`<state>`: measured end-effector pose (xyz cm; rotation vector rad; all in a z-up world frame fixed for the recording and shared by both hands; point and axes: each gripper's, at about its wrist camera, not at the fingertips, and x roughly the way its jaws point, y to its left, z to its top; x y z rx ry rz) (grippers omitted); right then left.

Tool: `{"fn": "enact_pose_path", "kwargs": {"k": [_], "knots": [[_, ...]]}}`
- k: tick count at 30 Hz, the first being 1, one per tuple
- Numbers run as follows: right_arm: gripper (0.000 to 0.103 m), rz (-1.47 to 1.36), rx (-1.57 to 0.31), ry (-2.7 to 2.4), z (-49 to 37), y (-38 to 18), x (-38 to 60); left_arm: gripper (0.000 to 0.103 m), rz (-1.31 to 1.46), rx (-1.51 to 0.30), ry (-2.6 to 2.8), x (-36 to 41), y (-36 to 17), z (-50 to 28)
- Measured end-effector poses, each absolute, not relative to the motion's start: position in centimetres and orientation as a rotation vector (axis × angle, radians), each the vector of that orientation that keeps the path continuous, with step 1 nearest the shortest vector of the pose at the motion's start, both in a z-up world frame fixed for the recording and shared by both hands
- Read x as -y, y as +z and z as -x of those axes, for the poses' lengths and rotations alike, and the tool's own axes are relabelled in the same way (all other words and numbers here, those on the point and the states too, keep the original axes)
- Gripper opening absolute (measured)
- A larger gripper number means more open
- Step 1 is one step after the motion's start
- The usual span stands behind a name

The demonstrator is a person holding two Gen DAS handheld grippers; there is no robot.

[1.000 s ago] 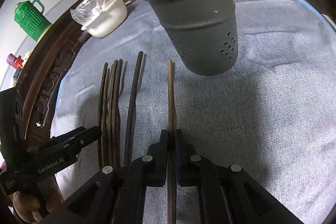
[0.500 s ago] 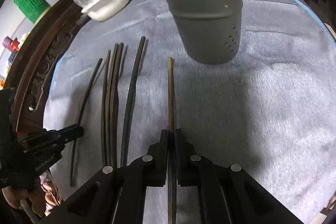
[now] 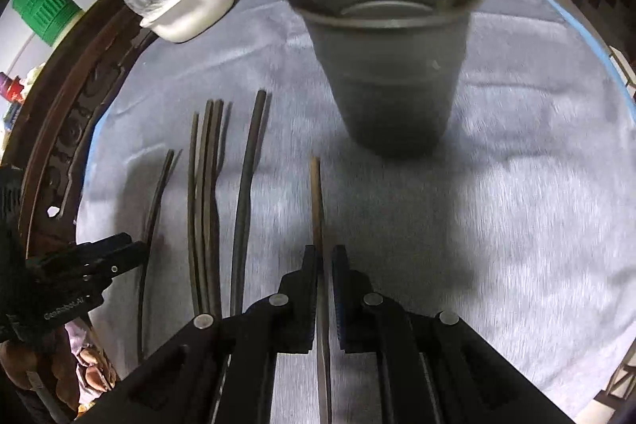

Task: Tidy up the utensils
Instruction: 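Close the left tool on another chopstick while the right tool holds its chopstick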

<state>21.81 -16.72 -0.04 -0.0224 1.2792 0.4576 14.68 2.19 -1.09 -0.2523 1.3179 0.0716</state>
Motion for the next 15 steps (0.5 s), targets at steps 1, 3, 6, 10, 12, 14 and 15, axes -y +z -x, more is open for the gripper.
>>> {"fn": "enact_pose_path", "kwargs": {"k": [1,3,6,10,12,14,15], "knots": [[0.010,0.035,-1.291,0.464,-22.2,-0.3,16.2,0.041,0.243,-1.333,0.079,-2.2,-1.4,-15.3],[0.010,0.058,-1.319,0.467,-22.5,-1.0,15.5,0.041,0.229,-1.340,0.086,-2.2,-1.6,-16.2],[0.009,0.086,-1.315,0.466,-22.6,-1.0,15.2,0.005,0.189,-1.360,0.073,-1.9,-1.8,-16.9],[0.008,0.127,-1.330,0.484,-22.3,-1.1,15.4,0.005,0.276,-1.392,0.026,-3.3,-2.3,-16.7],[0.008,0.136,-1.341,0.490,-21.9,-1.2,15.6,0.005,0.302,-1.413,0.011,-3.9,-2.4,-16.2],[0.008,0.158,-1.366,0.494,-22.1,-1.2,15.4,0.005,0.323,-1.439,0.009,-4.2,-2.6,-16.7],[0.009,0.164,-1.376,0.497,-22.2,-1.1,15.4,0.006,0.328,-1.445,0.009,-4.5,-2.6,-16.7]]}}
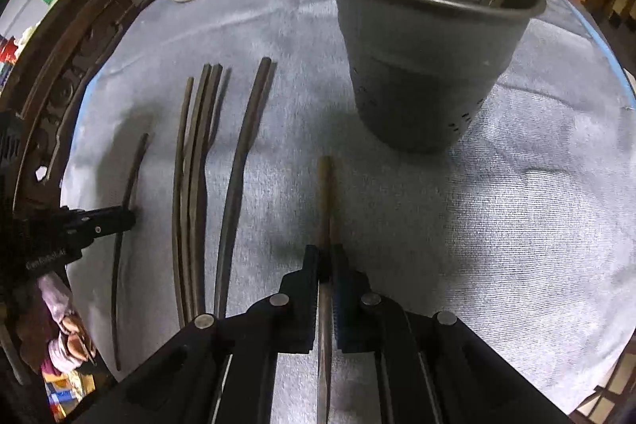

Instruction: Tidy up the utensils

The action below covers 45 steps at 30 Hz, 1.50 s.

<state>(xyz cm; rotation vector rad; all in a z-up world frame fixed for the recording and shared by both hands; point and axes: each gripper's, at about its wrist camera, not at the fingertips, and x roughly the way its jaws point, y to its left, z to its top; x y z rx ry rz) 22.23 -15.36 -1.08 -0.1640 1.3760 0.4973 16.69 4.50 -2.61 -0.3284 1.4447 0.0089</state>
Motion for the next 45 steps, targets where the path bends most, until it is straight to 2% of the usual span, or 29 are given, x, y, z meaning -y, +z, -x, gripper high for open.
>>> {"fn": "enact_pose_path", "kwargs": {"k": [5,10,15,18,23,32,35,45], "knots": [[0.009,0.195,-1.398,0.514,-22.7,-1.2,14.9,0.006,0.274,-1.460,0.007,-4.8,-2.9,-19.9],[0.007,0.148,-1.397,0.532,-23.4,-1.5,15.3,0.006,0.278,-1.448,-0.010,-5.1,-2.8,-20.0],[0.006,0.020,-1.328,0.527,-21.6,-0.7,18.2,0.005,0.413,-1.293,-0.010,-7.7,-1.2,-16.4],[0.006,-0.127,-1.203,0.502,-20.3,1.4,21.5,0.005,0.451,-1.132,0.021,-9.2,1.2,-14.3],[0.006,-0.294,-0.891,0.375,-18.7,6.1,27.2,0.005,0.426,-0.833,0.108,-9.5,5.7,-11.6],[0.006,-0.199,-0.500,0.207,-17.5,10.7,28.0,0.005,0.346,-0.487,0.272,-8.9,8.9,-10.4],[0.006,-0.127,-0.443,0.183,-17.3,10.7,26.6,0.005,0.299,-0.415,0.338,-8.3,9.0,-10.3],[0.006,-0.061,-0.408,0.218,-13.4,11.6,25.6,0.006,0.240,-0.372,0.331,-7.1,9.8,-5.8]]}}
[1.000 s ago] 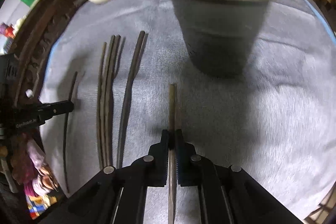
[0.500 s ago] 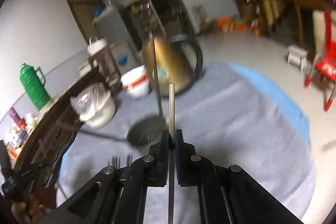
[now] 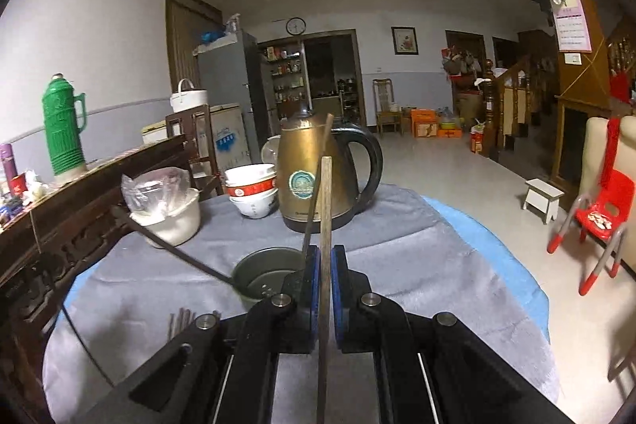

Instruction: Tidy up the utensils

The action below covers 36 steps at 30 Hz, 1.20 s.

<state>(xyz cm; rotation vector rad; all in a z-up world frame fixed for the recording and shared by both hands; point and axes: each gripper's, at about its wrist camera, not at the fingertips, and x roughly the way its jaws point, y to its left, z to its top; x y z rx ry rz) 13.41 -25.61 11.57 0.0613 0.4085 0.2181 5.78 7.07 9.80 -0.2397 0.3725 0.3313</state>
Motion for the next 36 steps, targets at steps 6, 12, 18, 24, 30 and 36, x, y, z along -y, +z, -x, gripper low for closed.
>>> {"fn": "enact_pose_path", "kwargs": {"k": [6,12,18,24,30,36], "knots": [[0.006,-0.110,-0.420,0.241,-9.3,12.7,27.6,0.008,0.264,-0.380,0.290,-7.0,10.3,-1.2],[0.006,-0.142,-0.440,0.247,-8.4,13.1,28.6,0.007,0.287,-0.393,0.260,-6.9,10.4,-1.4],[0.006,-0.198,-0.361,0.264,-9.1,16.1,29.1,0.007,0.410,-0.366,0.162,-7.8,13.3,-3.6],[0.006,-0.232,-0.218,0.280,-9.5,21.1,29.3,0.007,0.563,-0.291,0.073,-9.7,17.3,-7.5],[0.006,-0.225,-0.178,0.289,-11.8,22.6,28.0,0.007,0.638,-0.267,-0.034,-8.9,19.5,-13.4],[0.006,-0.215,-0.210,0.283,-15.0,21.7,26.5,0.007,0.577,-0.330,-0.147,-4.4,19.3,-19.6]]}}
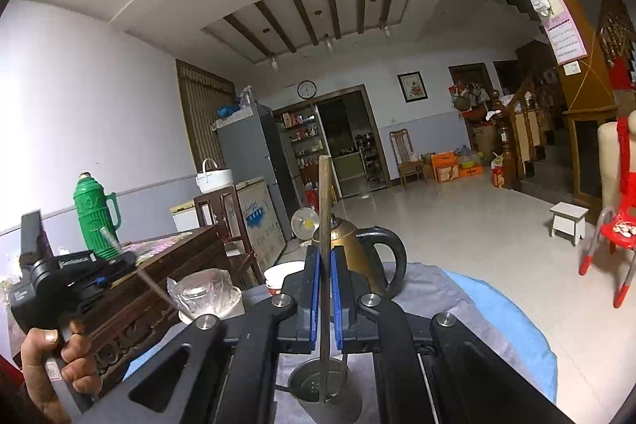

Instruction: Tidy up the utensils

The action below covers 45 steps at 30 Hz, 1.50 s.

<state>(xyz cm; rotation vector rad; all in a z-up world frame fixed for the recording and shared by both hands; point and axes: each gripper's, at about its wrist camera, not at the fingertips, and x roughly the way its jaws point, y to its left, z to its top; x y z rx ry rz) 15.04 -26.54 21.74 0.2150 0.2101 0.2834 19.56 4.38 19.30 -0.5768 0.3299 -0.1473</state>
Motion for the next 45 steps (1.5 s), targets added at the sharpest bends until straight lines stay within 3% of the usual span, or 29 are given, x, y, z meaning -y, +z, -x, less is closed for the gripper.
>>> {"fn": "enact_pose_path", "kwargs": {"k": [22,24,25,26,27,28,29,30,33,35,38,45], "knots": [[0.006,-0.175,-0.393,0.308,-20.3,17.1,24.7,0.007,0.358,-0.578,-0.233,3.2,13.3,-24.6],[0.008,-0.167,-0.420,0.301,-20.6,16.6,24.5,0.012,0.339,-0.598,-0.226,3.3,13.3,-24.3],[0.008,-0.155,-0.437,0.289,-20.8,16.6,24.5,0.025,0.342,-0.600,-0.224,3.0,13.5,-24.0],[0.013,-0.144,-0.455,0.278,-20.9,16.7,24.4,0.043,0.352,-0.594,-0.220,2.7,13.9,-23.7],[0.028,-0.144,-0.458,0.275,-20.7,16.9,24.5,0.051,0.368,-0.575,-0.207,2.2,14.5,-23.1],[0.039,-0.148,-0.454,0.274,-20.6,17.0,24.6,0.057,0.379,-0.553,-0.196,1.7,15.1,-22.5],[0.068,-0.160,-0.426,0.267,-19.9,17.6,25.0,0.057,0.385,-0.527,-0.187,1.2,15.8,-21.8],[0.076,-0.164,-0.400,0.257,-19.3,17.9,25.2,0.057,0.387,-0.498,-0.176,0.4,16.7,-20.7],[0.076,-0.170,-0.327,0.231,-17.0,19.9,26.0,0.060,0.410,-0.425,-0.141,-1.8,18.7,-17.7],[0.076,-0.182,-0.300,0.236,-15.6,20.8,26.5,0.071,0.426,-0.376,-0.103,-3.3,19.5,-15.6],[0.076,-0.171,-0.298,0.244,-14.0,21.1,26.5,0.079,0.426,-0.348,-0.045,-4.9,19.5,-12.8],[0.076,-0.170,-0.518,0.317,-13.8,16.4,25.3,0.081,0.424,-0.526,0.048,-7.3,13.1,-10.1]]}}
